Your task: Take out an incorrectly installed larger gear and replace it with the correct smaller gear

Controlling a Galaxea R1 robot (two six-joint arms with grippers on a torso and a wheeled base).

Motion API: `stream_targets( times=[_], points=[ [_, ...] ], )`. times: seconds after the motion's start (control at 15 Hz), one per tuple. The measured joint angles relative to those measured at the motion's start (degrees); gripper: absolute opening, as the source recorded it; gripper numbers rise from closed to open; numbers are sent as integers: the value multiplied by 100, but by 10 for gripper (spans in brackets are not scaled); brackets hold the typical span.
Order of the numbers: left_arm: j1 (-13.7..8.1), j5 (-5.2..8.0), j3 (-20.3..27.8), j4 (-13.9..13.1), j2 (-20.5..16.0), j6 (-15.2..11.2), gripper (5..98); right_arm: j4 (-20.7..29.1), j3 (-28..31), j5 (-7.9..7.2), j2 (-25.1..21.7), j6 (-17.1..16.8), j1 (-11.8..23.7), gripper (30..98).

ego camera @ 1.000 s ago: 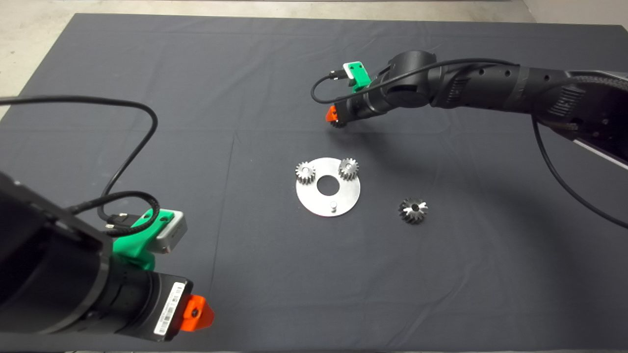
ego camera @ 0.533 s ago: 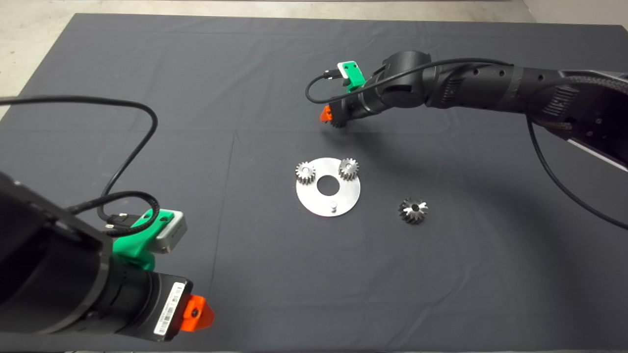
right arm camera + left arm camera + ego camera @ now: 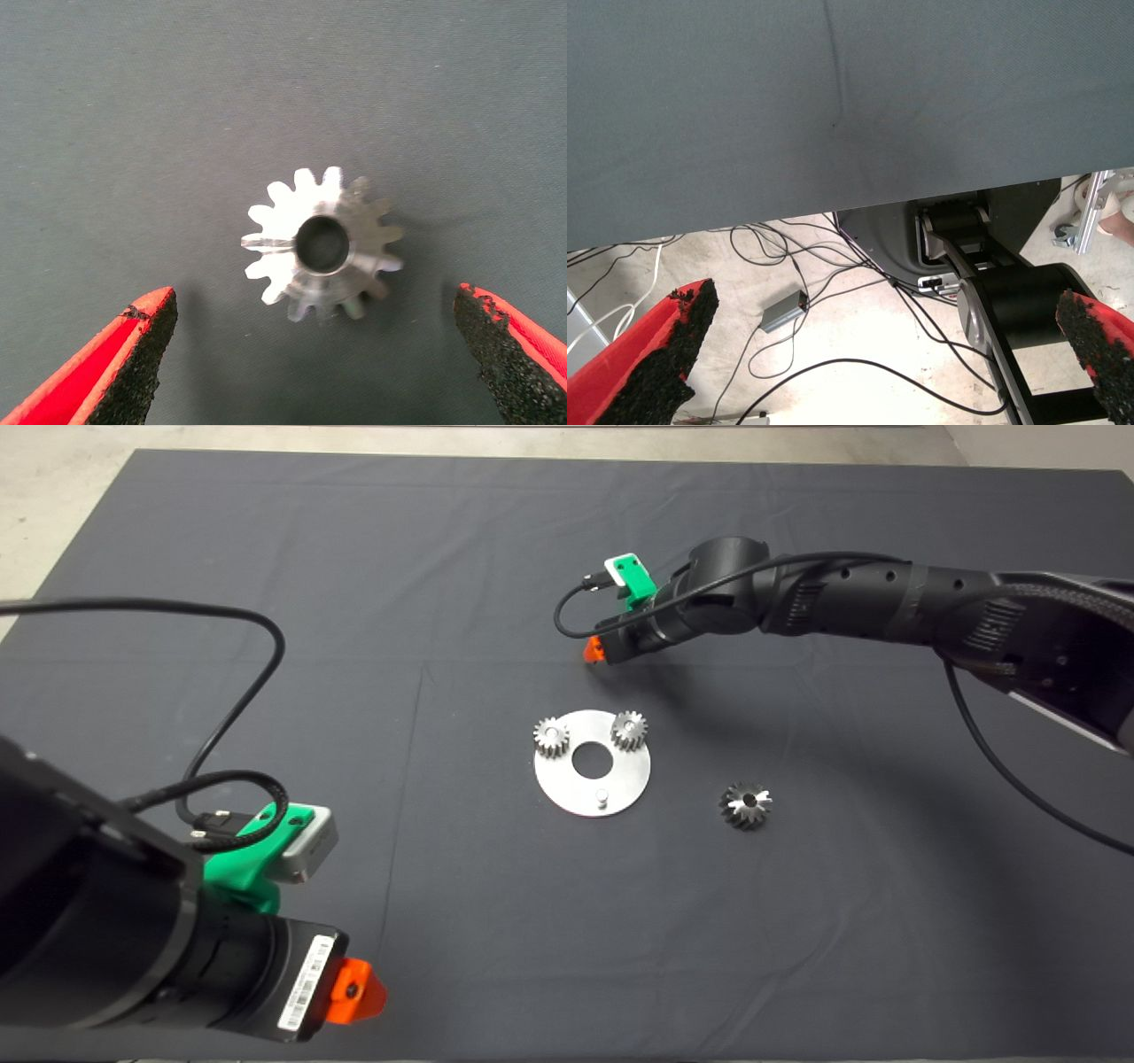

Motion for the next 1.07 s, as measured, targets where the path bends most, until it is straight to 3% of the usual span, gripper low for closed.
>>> stream_targets(
  times=[0.47,0.8,1.07],
  points=[
    [0,0,0,-1,-2,-15,983,-146,-189,9,149,-10,0,831],
    [2,0,0,-1,0,-15,983,-195,-500,258,190,-11,-76,803],
    [2,0,0,-1,0,-30,983,-223,-499,265,193,-39,-111,764]
  ],
)
